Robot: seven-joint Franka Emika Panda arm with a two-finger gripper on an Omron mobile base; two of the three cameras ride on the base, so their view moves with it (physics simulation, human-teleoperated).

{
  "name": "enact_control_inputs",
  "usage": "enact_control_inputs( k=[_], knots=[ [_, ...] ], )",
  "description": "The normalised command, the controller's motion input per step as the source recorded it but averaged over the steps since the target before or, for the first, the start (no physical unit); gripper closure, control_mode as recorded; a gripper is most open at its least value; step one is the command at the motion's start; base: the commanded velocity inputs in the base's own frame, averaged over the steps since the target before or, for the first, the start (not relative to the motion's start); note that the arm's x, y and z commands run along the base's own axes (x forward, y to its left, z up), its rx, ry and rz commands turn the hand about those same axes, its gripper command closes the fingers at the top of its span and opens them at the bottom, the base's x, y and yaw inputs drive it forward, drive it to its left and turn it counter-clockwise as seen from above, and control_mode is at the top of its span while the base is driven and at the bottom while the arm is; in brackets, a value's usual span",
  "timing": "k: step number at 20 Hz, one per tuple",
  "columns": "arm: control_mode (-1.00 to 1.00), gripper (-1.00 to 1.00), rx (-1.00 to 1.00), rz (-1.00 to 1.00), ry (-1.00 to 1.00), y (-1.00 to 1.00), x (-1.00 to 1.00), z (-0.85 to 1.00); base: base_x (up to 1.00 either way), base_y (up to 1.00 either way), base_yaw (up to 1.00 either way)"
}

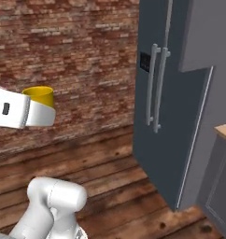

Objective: There is a tray on the dining counter. Grab the cup, mug, and pitcher and place them on the tray. The pitcher may be placed next to the tray if it cannot fit the tray.

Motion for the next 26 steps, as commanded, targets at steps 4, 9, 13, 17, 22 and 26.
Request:
enact_control_inputs(
  k=[4, 9, 13, 17, 22, 26],
  knots=[
    [1.00, 1.00, 0.00, 0.00, 0.00, 0.00, 0.00, 0.00, 0.24, -0.15, 0.88],
    [1.00, 1.00, 0.00, 0.00, 0.00, 0.00, 0.00, 0.00, 0.30, -0.18, 0.90],
    [1.00, 1.00, 0.00, 0.00, 0.00, 0.00, 0.00, 0.00, 0.40, -0.04, 0.81],
    [1.00, 1.00, 0.00, 0.00, 0.00, 0.00, 0.00, 0.00, 0.54, -0.21, 0.73],
    [1.00, 1.00, 0.00, 0.00, 0.00, 0.00, 0.00, 0.00, 0.53, -0.71, 0.50],
    [1.00, 1.00, 0.00, 0.00, 0.00, 0.00, 0.00, 0.00, 0.47, -1.00, 0.48]
  ],
)
